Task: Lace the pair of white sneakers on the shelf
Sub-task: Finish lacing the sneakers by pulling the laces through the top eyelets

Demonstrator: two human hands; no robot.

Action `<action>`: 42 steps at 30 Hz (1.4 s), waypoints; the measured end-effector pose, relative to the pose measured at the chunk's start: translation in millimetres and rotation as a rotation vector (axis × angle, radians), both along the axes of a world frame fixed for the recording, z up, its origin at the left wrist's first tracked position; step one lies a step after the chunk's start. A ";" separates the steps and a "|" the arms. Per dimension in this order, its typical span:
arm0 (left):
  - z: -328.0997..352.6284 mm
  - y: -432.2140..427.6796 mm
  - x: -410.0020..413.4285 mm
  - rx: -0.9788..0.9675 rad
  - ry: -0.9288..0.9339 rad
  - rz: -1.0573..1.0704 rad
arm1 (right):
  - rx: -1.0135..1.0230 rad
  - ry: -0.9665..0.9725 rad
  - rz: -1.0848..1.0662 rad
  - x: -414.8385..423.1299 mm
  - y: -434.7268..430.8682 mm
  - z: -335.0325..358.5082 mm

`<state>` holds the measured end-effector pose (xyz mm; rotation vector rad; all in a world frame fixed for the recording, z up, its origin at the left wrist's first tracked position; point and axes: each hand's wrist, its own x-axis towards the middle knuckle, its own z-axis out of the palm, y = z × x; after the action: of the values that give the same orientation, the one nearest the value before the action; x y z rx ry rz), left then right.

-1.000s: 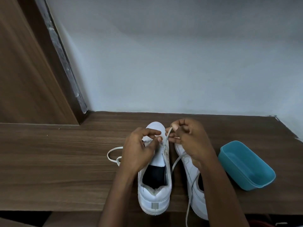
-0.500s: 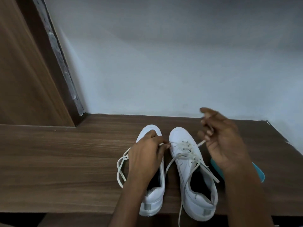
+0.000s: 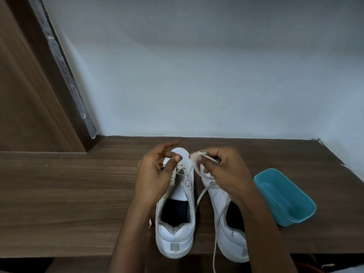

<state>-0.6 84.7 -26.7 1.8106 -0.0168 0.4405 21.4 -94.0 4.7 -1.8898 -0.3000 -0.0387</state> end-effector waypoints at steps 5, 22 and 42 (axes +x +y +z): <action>-14.2 7.8 1.7 0.214 0.101 0.080 | 0.682 0.050 0.129 -7.9 0.7 20.7; 15.3 -31.1 -6.2 0.023 0.043 -0.053 | -0.152 0.176 0.218 3.5 -12.3 -13.9; -15.3 26.0 -9.5 0.404 0.546 -0.243 | 0.307 0.168 -0.190 10.1 24.2 -37.3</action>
<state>-10.1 110.7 -42.1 2.2405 0.0558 -0.2582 31.5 -69.8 -32.6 -1.5991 0.0028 -0.0508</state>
